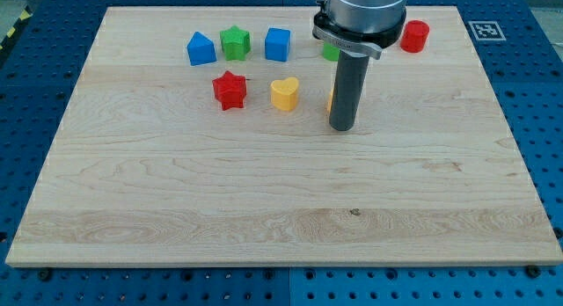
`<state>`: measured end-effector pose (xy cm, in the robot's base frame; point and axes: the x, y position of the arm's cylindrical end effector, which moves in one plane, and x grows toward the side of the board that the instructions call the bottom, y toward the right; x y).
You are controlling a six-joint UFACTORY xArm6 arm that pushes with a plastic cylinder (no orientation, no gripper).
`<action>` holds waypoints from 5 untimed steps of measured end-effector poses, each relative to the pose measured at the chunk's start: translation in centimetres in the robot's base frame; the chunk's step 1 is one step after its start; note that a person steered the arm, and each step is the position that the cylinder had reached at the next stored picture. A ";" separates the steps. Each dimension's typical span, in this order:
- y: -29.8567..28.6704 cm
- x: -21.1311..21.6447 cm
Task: Move red circle to the right side of the yellow hexagon
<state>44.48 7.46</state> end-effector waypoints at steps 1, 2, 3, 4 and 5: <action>0.0 -0.4; 0.0 -1.3; 0.0 -1.3; 1.5 1.0; 5.5 2.7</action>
<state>47.22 13.00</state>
